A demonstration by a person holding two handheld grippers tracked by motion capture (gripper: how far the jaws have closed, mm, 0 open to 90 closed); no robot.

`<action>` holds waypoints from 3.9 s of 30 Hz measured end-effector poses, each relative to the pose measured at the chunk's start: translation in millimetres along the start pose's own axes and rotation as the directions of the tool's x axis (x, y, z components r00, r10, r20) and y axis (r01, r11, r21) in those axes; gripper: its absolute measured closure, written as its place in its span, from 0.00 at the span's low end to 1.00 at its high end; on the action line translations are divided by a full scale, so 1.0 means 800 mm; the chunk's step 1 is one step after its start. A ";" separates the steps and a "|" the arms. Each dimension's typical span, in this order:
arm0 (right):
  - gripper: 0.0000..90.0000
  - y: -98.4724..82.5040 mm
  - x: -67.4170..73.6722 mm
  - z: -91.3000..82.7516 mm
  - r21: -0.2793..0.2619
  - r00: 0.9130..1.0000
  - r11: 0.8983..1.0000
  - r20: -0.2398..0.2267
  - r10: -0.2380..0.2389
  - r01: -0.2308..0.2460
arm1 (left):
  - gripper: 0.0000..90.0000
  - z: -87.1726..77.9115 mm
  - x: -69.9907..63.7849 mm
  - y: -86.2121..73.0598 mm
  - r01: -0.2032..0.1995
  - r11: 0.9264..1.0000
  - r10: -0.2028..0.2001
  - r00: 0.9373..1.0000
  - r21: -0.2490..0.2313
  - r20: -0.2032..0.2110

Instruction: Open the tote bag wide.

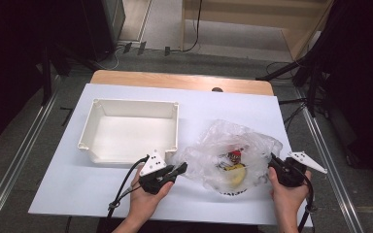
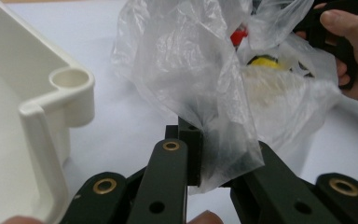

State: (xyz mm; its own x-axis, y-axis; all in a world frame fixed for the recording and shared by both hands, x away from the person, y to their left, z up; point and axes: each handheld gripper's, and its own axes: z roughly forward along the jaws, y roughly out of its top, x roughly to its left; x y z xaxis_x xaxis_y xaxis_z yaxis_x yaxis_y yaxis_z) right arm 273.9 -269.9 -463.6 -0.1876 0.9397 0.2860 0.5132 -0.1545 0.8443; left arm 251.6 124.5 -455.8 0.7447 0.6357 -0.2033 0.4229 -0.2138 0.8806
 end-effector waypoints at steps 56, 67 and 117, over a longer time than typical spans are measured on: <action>0.44 0.024 0.050 -0.060 -0.100 0.979 0.975 -0.036 -0.203 0.199 | 0.85 0.006 0.001 -0.017 -0.003 1.000 0.003 1.000 0.002 0.017; 0.99 0.039 0.037 -0.023 -0.072 0.983 0.982 -0.059 -0.176 0.172 | 0.87 0.006 0.000 -0.018 -0.009 1.000 0.009 1.000 0.000 0.020; 0.49 0.074 0.012 0.027 -0.021 0.992 0.995 -0.076 -0.103 0.102 | 0.90 0.015 -0.002 -0.017 -0.018 0.997 0.018 1.000 0.068 0.008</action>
State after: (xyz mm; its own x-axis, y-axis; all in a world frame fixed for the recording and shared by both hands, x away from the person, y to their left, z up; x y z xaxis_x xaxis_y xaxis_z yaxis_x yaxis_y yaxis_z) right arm 320.8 -263.8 -420.4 -0.3029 0.9246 0.2310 0.4739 -0.0642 0.8782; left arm 250.9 117.4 -472.2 0.7560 0.6261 -0.1907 0.4435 -0.2757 0.8528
